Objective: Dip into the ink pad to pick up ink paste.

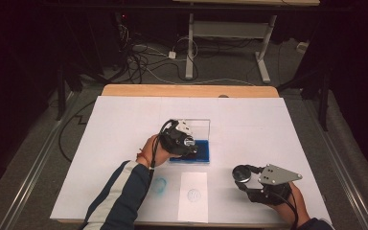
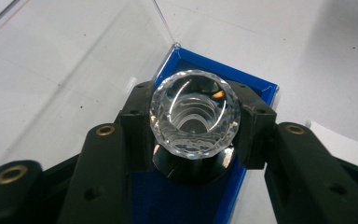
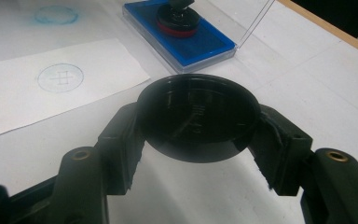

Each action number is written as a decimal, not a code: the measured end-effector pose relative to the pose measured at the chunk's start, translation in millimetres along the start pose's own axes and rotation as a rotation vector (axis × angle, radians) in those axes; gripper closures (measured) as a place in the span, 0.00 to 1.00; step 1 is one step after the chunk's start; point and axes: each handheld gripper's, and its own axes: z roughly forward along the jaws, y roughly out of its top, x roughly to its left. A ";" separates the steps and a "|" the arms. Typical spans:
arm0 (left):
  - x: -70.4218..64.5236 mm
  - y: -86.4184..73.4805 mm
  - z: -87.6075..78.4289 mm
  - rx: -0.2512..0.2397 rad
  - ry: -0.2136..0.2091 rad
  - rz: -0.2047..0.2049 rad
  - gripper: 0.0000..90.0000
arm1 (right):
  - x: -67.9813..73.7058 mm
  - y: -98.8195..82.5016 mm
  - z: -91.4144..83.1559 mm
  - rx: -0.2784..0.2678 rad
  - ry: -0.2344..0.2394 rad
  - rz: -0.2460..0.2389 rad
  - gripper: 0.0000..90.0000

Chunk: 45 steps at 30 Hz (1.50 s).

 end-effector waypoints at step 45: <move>3.2 8.3 -11.4 0.004 -0.016 -0.019 0.60 | -1.5 0.0 -3.1 -0.016 -0.011 0.004 0.43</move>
